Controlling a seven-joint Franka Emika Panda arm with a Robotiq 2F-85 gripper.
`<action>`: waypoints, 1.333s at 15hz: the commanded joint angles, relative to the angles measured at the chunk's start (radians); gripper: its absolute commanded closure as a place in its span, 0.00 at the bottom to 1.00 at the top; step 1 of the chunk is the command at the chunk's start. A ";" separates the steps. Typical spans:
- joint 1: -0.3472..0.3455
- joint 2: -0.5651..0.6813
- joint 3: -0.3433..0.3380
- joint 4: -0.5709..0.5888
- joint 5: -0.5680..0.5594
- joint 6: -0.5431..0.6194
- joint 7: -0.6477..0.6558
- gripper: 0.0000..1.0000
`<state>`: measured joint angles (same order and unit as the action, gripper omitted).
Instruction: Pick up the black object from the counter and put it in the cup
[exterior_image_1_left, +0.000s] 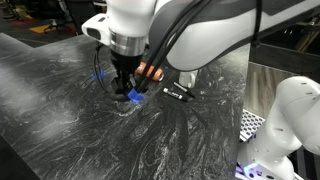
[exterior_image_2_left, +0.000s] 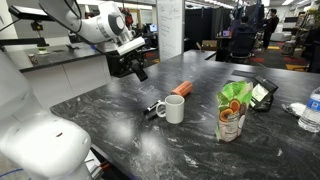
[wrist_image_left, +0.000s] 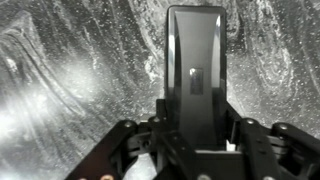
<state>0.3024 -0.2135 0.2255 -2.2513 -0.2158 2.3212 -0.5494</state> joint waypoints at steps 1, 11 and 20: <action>-0.016 -0.152 -0.067 -0.131 0.039 0.160 -0.023 0.73; -0.010 -0.426 -0.243 -0.330 0.065 0.264 -0.003 0.73; -0.027 -0.563 -0.443 -0.467 0.137 0.318 -0.028 0.73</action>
<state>0.2928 -0.7341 -0.1675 -2.6652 -0.1077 2.5998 -0.5474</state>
